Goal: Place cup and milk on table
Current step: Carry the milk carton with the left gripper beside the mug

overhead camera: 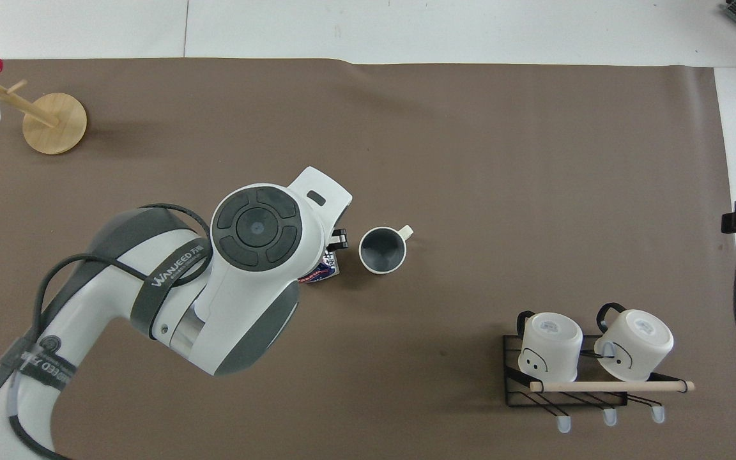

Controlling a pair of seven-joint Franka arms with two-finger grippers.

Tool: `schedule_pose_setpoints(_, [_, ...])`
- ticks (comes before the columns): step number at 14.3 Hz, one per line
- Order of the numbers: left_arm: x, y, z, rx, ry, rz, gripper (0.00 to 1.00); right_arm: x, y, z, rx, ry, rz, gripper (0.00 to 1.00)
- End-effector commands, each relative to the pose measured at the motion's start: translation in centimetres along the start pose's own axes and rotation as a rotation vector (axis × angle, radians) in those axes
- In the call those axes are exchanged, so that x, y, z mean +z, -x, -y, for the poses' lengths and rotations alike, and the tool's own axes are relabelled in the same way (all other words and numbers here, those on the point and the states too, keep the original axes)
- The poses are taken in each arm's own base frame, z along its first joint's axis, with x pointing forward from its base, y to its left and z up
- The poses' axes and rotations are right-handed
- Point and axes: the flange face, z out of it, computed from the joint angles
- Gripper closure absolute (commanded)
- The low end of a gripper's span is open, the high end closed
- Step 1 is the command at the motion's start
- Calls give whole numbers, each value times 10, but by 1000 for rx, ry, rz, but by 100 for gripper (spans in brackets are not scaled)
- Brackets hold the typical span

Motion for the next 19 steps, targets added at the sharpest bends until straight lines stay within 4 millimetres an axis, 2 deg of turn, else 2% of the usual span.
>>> schedule_pose_setpoints(1, [1, 0, -2, 18, -6, -31, 55, 3, 7, 6, -7, 5, -14, 0])
schedule_pose_setpoints(3, [0, -1, -1, 34, -4, -33, 36, 3, 7, 6, -7, 5, -12, 0])
schedule_pose_setpoints(4, [1, 0, -1, 35, -6, -31, 7, 3, 7, 6, -7, 4, -12, 0])
schedule_pose_setpoints(5, [1, 2, -3, 38, -11, -25, 0, 3, 7, 6, -7, 4, -13, 0])
schedule_pose_setpoints(7, [-4, 3, -2, 40, -17, -20, 0, 2, 7, 5, -5, 3, -15, 0])
schedule_pose_setpoints(9, [-19, 1, 3, 37, -18, -22, 0, 2, 6, 5, -4, 3, -18, 0])
schedule_pose_setpoints(12, [-56, -4, 22, 68, -29, -16, 0, 2, 6, 5, -2, 1, -19, 0])
schedule_pose_setpoints(15, [-94, -21, 61, 117, -53, 11, 0, 2, 6, 5, -1, 0, -19, 0])
schedule_pose_setpoints(19, [-137, -41, 124, 183, -69, 33, 0, 2, 6, 5, -1, 0, -18, 0])
